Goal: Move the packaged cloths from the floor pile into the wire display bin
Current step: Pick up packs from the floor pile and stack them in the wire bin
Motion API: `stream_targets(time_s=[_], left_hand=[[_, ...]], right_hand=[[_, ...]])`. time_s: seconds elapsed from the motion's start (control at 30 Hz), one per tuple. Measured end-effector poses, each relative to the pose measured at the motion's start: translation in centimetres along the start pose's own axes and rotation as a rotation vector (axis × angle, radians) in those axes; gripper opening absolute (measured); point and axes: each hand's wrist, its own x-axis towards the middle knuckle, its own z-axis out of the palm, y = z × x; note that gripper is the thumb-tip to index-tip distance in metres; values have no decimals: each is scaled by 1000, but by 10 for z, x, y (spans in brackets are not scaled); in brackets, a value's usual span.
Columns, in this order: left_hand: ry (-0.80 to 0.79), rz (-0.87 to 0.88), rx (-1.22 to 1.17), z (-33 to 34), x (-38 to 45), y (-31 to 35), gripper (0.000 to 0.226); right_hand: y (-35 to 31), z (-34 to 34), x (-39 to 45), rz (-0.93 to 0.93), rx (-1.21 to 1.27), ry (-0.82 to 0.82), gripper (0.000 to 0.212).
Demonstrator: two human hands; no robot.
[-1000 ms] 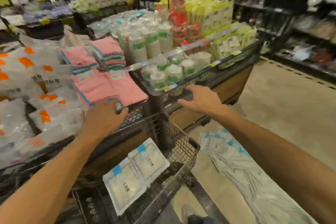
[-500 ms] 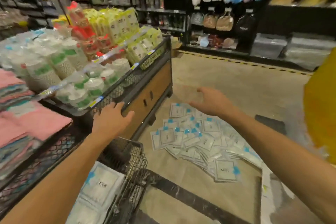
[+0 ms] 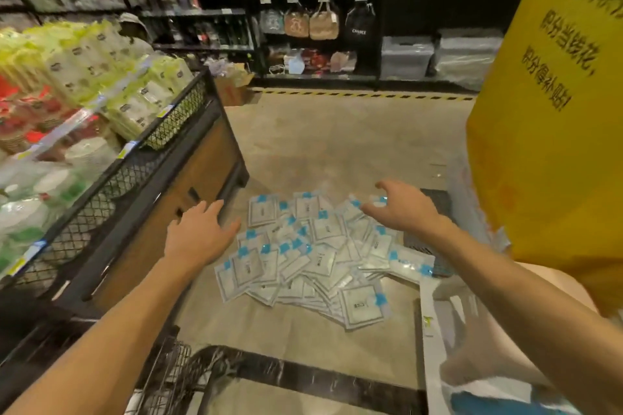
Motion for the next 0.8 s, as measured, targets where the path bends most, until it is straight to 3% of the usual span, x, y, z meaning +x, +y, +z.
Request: stream_targets(time_s=[0.17, 0.4, 0.57, 0.8], left_hand=[[-66, 72, 39, 25, 42, 43, 71], [-168, 153, 51, 57, 125, 53, 72], [-240, 178, 39, 81, 201, 26, 74], [-319, 156, -9, 114, 285, -54, 69]], right_hand=[[50, 6, 24, 130, 27, -29, 81], [70, 25, 59, 280, 41, -87, 84], [53, 46, 101, 362, 29, -86, 80], [-19, 83, 174, 429, 27, -135, 80]])
